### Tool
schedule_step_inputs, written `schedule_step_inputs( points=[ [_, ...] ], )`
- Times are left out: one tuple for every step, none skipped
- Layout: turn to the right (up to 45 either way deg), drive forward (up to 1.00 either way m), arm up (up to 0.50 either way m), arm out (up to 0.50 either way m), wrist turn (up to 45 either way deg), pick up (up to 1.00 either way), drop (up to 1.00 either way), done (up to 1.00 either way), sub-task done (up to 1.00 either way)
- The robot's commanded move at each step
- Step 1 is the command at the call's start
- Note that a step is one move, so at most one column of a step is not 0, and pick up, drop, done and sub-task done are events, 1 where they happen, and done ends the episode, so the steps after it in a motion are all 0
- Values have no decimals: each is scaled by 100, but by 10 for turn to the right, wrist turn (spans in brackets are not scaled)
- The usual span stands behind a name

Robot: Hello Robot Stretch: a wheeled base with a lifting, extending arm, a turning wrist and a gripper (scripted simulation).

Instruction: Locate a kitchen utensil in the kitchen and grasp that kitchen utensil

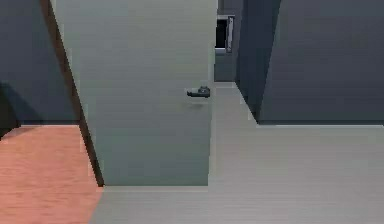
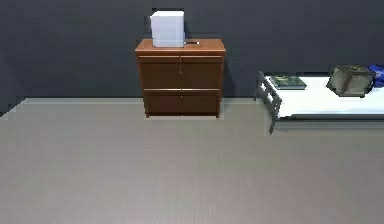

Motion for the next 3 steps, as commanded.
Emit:
schedule_step_inputs(
  points=[
    [0, 15, 0, 0, 0, 0, 0, 0, 0],
    [450, 0, 0, 0, 0, 0, 0, 0, 0],
    [390, 0, 0, 0, 0, 0, 0, 0, 0]
  ],
)
